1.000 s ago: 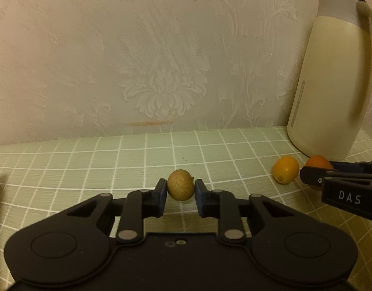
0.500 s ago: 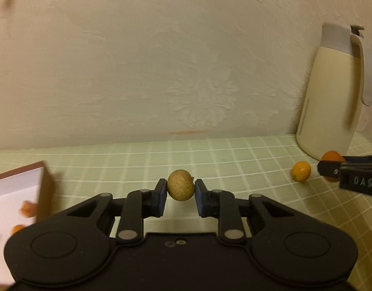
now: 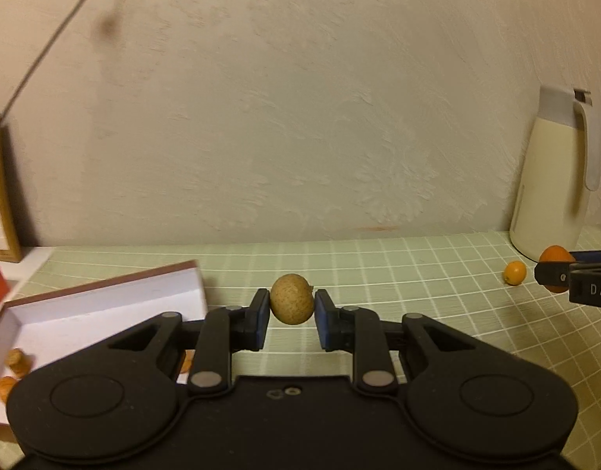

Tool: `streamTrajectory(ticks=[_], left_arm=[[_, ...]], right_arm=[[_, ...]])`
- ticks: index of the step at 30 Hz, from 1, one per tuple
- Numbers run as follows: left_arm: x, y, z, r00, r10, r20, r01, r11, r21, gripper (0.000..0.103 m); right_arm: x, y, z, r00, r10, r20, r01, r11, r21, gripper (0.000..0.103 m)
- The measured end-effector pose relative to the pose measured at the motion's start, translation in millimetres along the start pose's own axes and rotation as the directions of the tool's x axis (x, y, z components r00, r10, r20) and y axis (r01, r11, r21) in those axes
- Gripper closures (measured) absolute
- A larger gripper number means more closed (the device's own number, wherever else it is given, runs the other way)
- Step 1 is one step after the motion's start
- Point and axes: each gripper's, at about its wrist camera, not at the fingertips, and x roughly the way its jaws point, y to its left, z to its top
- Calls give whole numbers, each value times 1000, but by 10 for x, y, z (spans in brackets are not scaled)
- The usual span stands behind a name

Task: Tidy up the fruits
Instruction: 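Carry both held fruits over the white box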

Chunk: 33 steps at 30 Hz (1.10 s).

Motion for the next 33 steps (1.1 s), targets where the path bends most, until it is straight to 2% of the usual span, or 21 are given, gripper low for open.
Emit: streamTrajectory(ticks=[11, 21, 33], left_arm=[[-370, 455, -50, 996, 83, 26, -82, 996, -47, 88], [-573, 828, -155, 986, 164, 19, -162, 983, -85, 88], [-712, 1219, -225, 971, 238, 13, -234, 964, -124, 88]], right_arm=[[-247, 608, 65, 996, 88, 27, -87, 994, -63, 61], [-280, 1168, 154, 981, 187, 42, -181, 977, -114, 61], [-291, 1586, 199, 965, 258, 47, -249, 957, -152, 61]])
